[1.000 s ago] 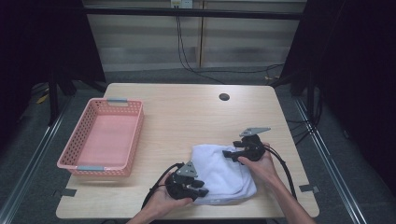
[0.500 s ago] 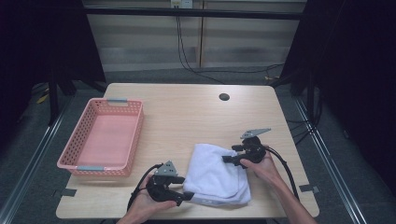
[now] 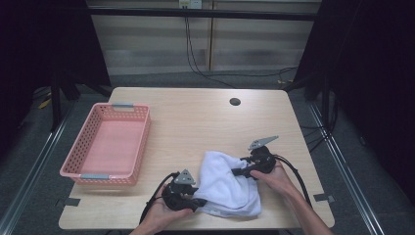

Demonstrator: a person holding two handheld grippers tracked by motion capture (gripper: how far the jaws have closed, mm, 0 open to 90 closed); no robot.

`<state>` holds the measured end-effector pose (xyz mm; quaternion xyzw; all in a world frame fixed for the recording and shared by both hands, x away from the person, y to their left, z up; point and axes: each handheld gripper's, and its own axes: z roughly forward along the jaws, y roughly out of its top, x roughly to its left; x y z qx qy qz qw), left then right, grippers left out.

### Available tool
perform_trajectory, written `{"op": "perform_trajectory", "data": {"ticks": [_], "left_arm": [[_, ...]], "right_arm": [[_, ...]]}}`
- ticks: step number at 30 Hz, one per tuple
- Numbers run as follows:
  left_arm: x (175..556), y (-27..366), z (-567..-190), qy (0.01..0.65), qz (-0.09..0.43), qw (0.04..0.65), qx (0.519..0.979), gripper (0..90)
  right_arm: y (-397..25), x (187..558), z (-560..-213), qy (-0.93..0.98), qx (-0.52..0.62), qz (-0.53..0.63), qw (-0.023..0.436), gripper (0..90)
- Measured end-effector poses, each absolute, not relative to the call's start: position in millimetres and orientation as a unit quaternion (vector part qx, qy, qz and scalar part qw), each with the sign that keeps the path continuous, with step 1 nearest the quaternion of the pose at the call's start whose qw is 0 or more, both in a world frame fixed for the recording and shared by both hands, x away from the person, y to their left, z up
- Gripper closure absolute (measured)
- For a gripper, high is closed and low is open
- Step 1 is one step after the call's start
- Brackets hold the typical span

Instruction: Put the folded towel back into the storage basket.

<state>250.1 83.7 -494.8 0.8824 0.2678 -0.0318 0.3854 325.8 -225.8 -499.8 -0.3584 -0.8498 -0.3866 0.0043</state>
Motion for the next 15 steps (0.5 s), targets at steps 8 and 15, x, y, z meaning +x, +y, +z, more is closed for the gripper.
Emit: {"op": "perform_trajectory", "data": {"ticks": [8,15], "left_arm": [[256,87,-493,0.274,-0.056,0.381,0.881,70.1],[255,95,-487,0.281,-0.065,0.389,0.875,72.1]], "right_arm": [[-223,322,-501,-0.843,-0.357,-0.4,0.035,66.6],[-220,322,-495,-0.838,-0.372,-0.396,0.041,70.8]]}}
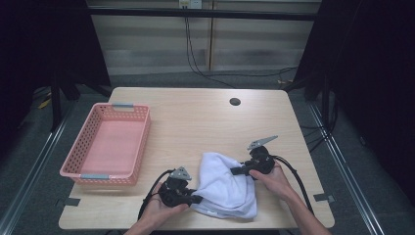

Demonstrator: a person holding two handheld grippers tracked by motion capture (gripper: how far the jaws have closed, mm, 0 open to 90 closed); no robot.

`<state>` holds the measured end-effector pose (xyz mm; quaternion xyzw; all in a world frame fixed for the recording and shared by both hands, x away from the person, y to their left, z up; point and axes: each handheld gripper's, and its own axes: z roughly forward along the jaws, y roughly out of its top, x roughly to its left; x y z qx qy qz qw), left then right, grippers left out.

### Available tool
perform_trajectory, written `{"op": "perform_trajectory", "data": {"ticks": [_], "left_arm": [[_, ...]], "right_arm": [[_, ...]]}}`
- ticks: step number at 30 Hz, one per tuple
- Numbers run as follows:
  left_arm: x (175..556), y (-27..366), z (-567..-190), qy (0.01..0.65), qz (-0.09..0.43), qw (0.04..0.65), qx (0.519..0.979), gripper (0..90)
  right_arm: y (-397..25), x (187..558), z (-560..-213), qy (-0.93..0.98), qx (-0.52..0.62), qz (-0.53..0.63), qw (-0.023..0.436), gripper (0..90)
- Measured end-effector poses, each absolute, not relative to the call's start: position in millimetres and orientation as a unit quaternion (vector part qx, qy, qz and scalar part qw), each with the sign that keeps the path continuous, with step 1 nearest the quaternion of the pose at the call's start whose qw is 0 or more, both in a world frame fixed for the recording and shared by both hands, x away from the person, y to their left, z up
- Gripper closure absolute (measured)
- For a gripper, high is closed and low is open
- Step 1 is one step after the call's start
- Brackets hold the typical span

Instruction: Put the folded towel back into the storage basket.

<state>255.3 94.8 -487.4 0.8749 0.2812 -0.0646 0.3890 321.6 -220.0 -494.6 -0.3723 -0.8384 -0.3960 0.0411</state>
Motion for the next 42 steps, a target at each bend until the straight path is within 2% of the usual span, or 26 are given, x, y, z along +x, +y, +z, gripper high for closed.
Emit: {"op": "perform_trajectory", "data": {"ticks": [7,14,28,42], "left_arm": [[258,111,-474,0.289,-0.064,0.41,0.862,72.5],[265,124,-451,0.287,-0.038,0.434,0.853,72.6],[278,146,-417,0.298,-0.027,0.463,0.834,72.8],[291,164,-393,0.306,0.011,0.455,0.836,72.8]], "right_arm": [[-212,325,-484,-0.833,-0.374,-0.406,0.041,71.8],[-211,332,-469,-0.816,-0.372,-0.439,0.045,72.1],[-192,356,-423,-0.816,-0.356,-0.456,0.026,72.1],[-168,383,-399,-0.815,-0.338,-0.47,0.021,72.2]]}}
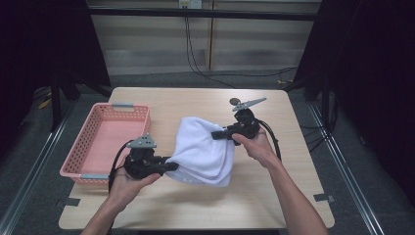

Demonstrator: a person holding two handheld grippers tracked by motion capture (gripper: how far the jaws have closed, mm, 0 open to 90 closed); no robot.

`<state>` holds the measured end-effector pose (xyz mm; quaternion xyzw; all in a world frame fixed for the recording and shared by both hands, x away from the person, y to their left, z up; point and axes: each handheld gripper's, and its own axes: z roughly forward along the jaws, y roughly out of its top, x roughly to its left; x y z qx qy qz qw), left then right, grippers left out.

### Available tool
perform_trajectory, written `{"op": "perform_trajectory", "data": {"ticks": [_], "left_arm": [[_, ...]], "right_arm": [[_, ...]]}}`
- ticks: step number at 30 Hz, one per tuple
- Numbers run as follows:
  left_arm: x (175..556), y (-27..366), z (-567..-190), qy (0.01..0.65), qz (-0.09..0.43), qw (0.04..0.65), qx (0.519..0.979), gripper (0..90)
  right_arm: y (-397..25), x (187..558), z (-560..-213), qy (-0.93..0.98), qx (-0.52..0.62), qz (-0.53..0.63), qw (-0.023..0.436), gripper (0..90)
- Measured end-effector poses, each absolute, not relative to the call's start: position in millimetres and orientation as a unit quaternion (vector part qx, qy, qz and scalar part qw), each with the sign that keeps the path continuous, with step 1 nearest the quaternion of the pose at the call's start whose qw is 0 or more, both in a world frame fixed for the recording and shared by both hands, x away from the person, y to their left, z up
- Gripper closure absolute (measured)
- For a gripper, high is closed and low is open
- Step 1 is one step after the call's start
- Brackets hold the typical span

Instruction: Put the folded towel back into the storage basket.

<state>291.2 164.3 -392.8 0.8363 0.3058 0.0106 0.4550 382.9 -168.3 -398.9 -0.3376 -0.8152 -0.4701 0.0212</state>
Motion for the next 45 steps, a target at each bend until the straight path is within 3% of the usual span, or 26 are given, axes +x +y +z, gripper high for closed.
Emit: {"op": "perform_trajectory", "data": {"ticks": [25,45], "left_arm": [[299,223,-368,0.34,0.059,0.466,0.815,73.0],[290,302,-349,0.395,0.096,0.48,0.777,73.0]], "right_arm": [[-104,424,-368,-0.825,-0.306,-0.473,0.037,72.3],[-16,453,-341,-0.837,-0.261,-0.477,0.067,72.3]]}}
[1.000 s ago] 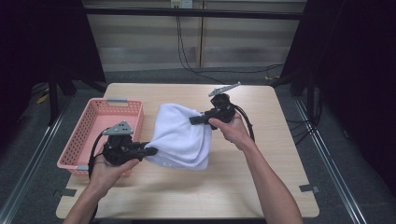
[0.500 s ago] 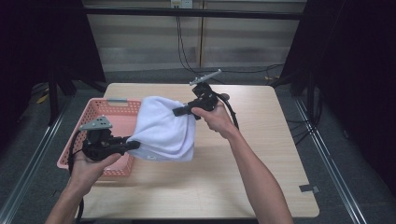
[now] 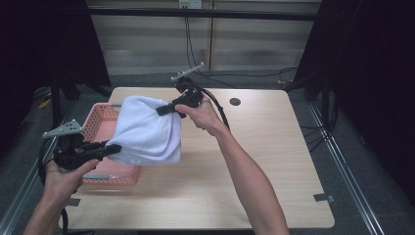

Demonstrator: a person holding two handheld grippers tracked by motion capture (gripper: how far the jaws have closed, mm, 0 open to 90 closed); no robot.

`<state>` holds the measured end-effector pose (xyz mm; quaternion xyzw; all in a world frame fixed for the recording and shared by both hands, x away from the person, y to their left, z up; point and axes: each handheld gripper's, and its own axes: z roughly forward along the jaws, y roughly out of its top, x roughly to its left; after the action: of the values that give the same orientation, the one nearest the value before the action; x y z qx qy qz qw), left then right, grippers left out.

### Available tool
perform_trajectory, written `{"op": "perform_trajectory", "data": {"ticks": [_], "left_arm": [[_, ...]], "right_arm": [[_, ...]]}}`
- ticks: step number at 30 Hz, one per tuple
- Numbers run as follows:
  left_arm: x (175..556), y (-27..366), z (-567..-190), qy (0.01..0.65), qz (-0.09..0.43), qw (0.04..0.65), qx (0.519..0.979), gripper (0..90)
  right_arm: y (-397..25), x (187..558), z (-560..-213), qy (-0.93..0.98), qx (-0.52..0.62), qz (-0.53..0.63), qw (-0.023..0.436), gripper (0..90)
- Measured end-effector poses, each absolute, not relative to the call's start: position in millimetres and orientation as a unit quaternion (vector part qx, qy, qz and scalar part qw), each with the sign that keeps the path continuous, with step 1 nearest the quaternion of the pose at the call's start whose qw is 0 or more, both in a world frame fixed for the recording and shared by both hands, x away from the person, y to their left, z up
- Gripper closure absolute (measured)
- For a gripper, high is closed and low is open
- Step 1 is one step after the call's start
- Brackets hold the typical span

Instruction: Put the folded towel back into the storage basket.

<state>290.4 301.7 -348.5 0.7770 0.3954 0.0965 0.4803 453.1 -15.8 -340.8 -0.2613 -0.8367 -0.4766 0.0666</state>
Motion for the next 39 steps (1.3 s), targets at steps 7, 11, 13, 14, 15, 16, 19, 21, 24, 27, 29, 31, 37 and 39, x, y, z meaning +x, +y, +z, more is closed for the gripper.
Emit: {"op": "perform_trajectory", "data": {"ticks": [7,11,13,14,15,16,19,21,24,27,29,31,37,39], "left_arm": [[286,327,-343,0.415,0.107,0.484,0.763,73.0],[286,341,-343,0.427,0.109,0.486,0.755,73.1],[287,345,-343,0.431,0.112,0.482,0.755,73.2],[287,349,-343,0.433,0.116,0.481,0.754,73.2],[286,352,-342,0.434,0.117,0.482,0.752,73.2],[286,355,-343,0.436,0.117,0.481,0.751,73.2],[285,363,-345,0.443,0.118,0.475,0.751,73.2],[284,370,-346,0.45,0.12,0.476,0.746,73.2],[283,379,-348,0.457,0.123,0.475,0.742,73.2],[283,389,-350,0.467,0.123,0.475,0.736,73.3],[285,394,-352,0.471,0.125,0.473,0.734,73.2],[287,400,-355,0.478,0.123,0.473,0.729,73.3],[296,413,-369,0.496,0.12,0.458,0.728,73.3],[300,415,-374,0.501,0.121,0.454,0.726,73.4]], "right_arm": [[11,458,-339,-0.837,-0.254,-0.478,0.08,72.3],[23,460,-336,-0.836,-0.25,-0.481,0.086,72.2],[30,462,-337,-0.836,-0.253,-0.48,0.089,72.2],[33,463,-337,-0.836,-0.251,-0.48,0.089,72.2],[37,463,-337,-0.836,-0.251,-0.48,0.089,72.2],[41,464,-338,-0.836,-0.248,-0.481,0.088,72.2],[51,466,-339,-0.837,-0.246,-0.479,0.092,72.2],[59,467,-340,-0.84,-0.245,-0.476,0.094,72.2],[70,469,-339,-0.839,-0.243,-0.478,0.096,72.2],[82,470,-341,-0.839,-0.245,-0.475,0.098,72.3],[89,471,-342,-0.84,-0.246,-0.473,0.1,72.2],[95,473,-344,-0.841,-0.248,-0.471,0.098,72.2],[109,476,-357,-0.841,-0.259,-0.465,0.096,72.2],[112,478,-365,-0.841,-0.267,-0.46,0.1,72.2]]}}
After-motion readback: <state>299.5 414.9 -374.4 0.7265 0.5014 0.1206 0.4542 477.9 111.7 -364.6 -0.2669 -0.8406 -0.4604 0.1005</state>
